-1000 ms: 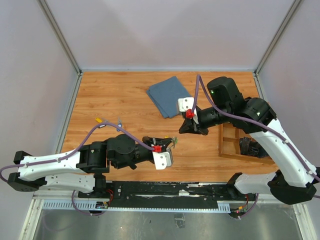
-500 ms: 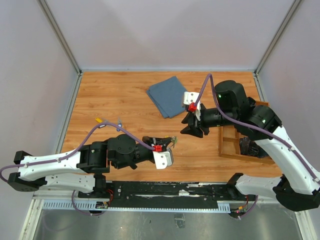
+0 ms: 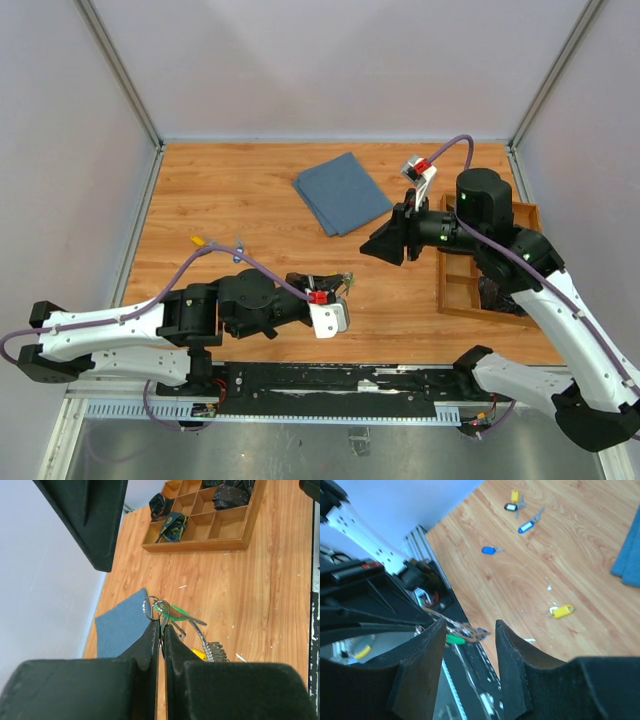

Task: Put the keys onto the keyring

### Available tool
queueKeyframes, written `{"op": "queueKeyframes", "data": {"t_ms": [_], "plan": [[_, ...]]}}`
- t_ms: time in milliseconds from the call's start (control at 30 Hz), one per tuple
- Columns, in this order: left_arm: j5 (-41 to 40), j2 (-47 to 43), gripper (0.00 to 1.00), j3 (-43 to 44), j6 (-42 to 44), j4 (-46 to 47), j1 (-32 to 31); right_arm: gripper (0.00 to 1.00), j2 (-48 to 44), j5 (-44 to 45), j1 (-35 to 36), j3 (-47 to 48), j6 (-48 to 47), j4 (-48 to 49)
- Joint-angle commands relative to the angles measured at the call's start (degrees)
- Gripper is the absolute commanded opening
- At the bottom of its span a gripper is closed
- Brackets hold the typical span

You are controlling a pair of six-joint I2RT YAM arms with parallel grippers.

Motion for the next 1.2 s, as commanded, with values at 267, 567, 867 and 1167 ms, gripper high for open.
{"op": "queueKeyframes", "data": {"t_ms": [267,567,867,1167], "plan": [[-4.4,1.0,0.01,-1.4,1.3,2.9,-0.1,0.53,-6.6,16.1,4.5,-9.7,29.7,11.9],[-6.7,0.8,0.0,-2.2,1.4,3.6,-0.1,0.73,-12.5,48.4,16.1,-17.4,37.7,16.8],[-7.0,0.5,0.01,-2.7,1.6,4.9,-0.1,0.99,-19.0,58.8,12.7,-18.0,29.5,12.2],[-7.7,0.8,0.0,-3.0,1.8,5.4,-0.1,0.87,-14.6,44.3,8.7,-13.0,37.9,6.6]]}}
